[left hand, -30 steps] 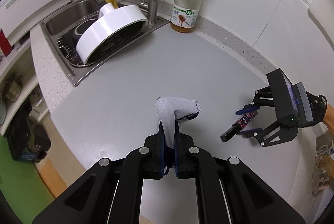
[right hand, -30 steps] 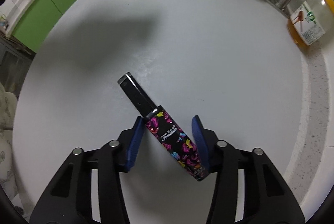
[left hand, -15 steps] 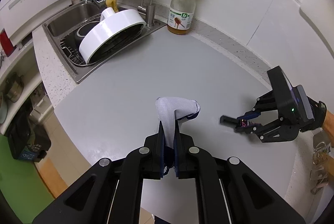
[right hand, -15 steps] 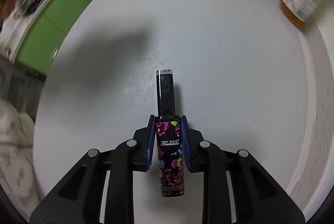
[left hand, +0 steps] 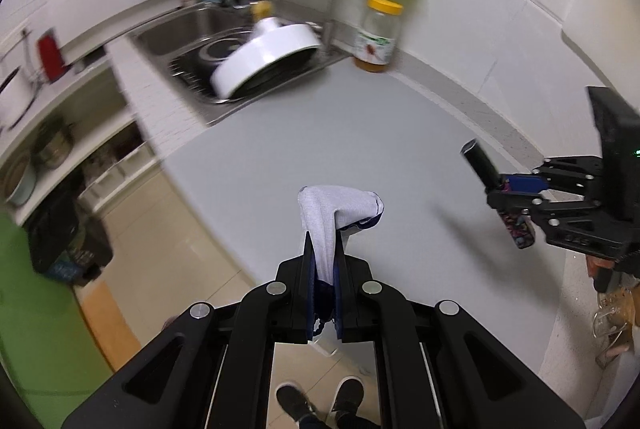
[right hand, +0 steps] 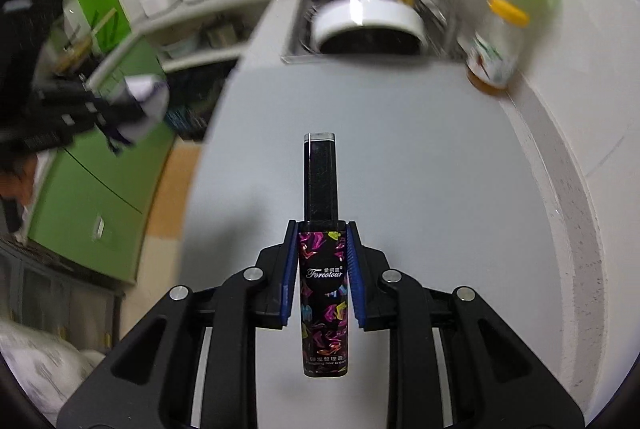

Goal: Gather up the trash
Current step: 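Carry the sock and marker to the pink wastebasket and drop them in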

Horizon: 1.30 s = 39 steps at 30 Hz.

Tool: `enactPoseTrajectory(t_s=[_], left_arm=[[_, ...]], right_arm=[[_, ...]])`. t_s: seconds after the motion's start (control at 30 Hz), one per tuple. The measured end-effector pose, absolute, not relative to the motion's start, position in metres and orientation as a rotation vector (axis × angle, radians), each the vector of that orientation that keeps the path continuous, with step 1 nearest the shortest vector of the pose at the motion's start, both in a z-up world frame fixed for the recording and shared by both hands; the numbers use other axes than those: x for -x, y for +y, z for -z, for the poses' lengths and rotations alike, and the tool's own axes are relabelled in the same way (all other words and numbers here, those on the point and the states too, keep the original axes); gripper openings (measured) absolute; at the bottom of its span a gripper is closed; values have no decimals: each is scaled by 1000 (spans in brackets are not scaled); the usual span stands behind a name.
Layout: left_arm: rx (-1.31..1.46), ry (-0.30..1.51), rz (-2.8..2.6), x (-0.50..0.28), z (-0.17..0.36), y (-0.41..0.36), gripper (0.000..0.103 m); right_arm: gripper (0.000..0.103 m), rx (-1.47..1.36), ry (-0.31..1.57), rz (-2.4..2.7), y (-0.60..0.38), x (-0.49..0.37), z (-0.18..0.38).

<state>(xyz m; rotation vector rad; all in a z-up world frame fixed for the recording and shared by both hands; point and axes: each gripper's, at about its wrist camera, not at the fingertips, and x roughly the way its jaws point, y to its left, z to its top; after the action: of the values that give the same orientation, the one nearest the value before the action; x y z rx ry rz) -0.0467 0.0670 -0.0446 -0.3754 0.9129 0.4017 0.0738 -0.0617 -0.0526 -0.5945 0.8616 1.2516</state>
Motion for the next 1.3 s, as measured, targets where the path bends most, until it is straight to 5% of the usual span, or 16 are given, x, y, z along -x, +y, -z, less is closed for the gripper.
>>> enactPoseTrajectory(t_s=[0.27, 0.63, 1.3], left_arm=[[451, 864, -569, 166, 42, 95, 7], [590, 835, -749, 303, 82, 163, 7], [795, 860, -829, 357, 514, 307, 10]], right_arm=[[23, 497, 817, -1409, -4, 54, 34], [23, 596, 889, -1541, 123, 204, 98], [23, 744, 958, -1612, 256, 247, 479]])
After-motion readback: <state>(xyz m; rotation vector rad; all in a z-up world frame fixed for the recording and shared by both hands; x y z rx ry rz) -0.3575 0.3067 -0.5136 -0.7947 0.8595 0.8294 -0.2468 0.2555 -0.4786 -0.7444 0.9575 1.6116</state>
